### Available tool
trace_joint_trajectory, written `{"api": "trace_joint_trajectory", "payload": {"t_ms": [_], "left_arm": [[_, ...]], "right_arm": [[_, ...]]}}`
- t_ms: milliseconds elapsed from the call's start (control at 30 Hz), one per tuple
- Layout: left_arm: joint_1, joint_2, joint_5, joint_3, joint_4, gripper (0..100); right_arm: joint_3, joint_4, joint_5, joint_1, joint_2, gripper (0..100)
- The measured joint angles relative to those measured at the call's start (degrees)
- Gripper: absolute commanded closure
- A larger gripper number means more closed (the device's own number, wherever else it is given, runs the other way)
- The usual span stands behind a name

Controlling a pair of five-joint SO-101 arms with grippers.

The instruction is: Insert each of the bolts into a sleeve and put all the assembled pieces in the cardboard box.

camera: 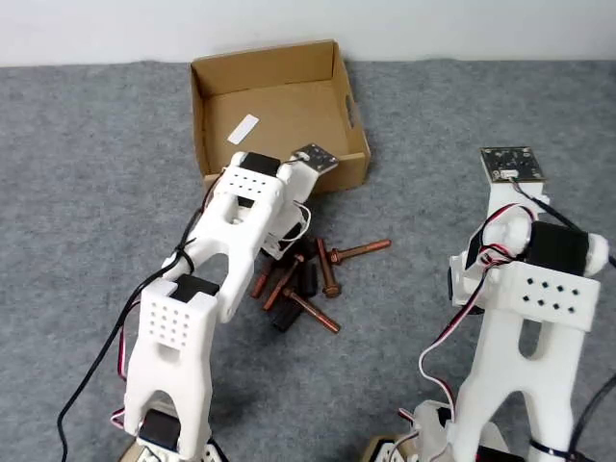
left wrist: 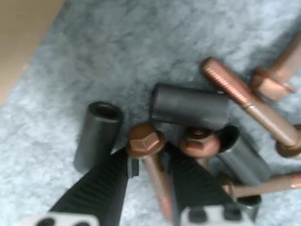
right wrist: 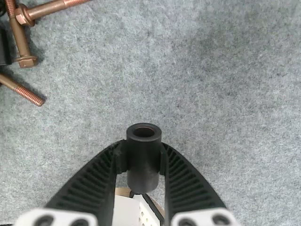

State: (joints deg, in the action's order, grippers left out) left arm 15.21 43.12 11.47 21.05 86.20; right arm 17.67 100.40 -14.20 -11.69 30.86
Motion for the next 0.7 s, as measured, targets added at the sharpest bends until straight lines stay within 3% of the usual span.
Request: {"api": "trace_joint_trajectory", "payload": {"t_ms": [233, 400, 700], "left_arm": [[0.5, -2.6, 0.2, -0.2, 3.7, 99], [2.4, -12.6, -0.4, -0.2, 9.1, 99], [3.2, -36.4, -12.5, -8.1, 12.6, 99]], "right_arm": [[0.0, 0.0, 0.0, 0.0, 7.5, 98.9], [0.0, 0.2, 0.0, 0.0, 12.0, 98.9], [0.0, 0.2, -2.2, 0.0, 18.5, 98.9]]}}
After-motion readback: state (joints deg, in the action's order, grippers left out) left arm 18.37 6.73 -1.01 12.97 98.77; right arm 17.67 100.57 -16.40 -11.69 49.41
